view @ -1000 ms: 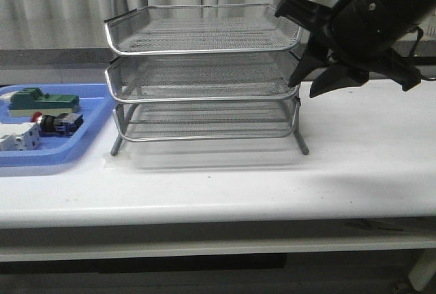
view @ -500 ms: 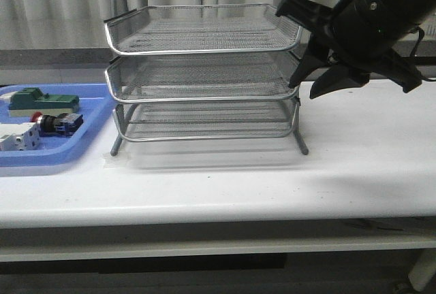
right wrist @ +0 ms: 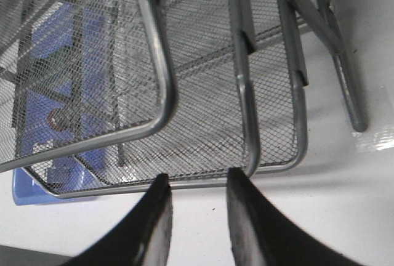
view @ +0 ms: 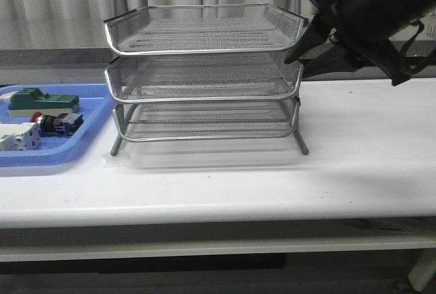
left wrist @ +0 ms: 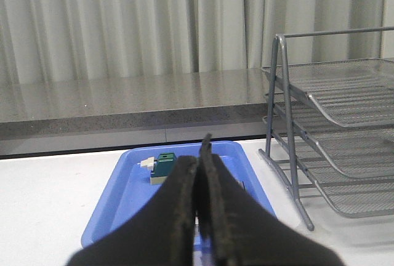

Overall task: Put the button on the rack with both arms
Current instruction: 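Move the right gripper down to the front edge of the middle mesh tray, then hook the middle tray edge with the right gripper and pull it toward the robot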

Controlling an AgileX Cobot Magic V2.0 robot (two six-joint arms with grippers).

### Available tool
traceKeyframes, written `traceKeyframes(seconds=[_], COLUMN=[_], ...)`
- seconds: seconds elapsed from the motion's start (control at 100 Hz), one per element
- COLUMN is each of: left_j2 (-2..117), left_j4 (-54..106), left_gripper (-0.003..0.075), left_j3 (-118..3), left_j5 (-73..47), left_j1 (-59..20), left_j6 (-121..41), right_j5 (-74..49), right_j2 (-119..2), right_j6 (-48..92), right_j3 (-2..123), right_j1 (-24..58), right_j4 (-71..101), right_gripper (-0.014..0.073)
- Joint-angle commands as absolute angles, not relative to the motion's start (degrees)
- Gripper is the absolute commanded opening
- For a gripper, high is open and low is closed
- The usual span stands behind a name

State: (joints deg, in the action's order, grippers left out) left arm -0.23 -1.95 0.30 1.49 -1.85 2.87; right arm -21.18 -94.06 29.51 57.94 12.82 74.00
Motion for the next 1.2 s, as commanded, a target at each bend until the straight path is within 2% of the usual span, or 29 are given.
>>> traceKeyframes(seconds=[0.0,0.16,1.19], left_j2=[-2.0,-2.0,-2.0], left_j4=[-2.0,-2.0,-2.0], left_gripper=[-0.002,-0.002,-0.002], left_j3=[2.2,2.2,2.2], left_j5=[5.7,5.7,5.7], left_j1=[-1.6,-1.6,-1.6], left_j6=[3.6,3.6,3.6], right_j5=[-23.8,-26.9,-25.9], right_j2=[-93.3,-95.2,-101.4], right_j6=[35.2,36.8,41.1], right_j3=[59.4,59.4,63.9], right_j1=[11.8,11.2,11.0], right_j4=[80.6,82.2,86.2], right_gripper=[0.025,0.025,0.0248])
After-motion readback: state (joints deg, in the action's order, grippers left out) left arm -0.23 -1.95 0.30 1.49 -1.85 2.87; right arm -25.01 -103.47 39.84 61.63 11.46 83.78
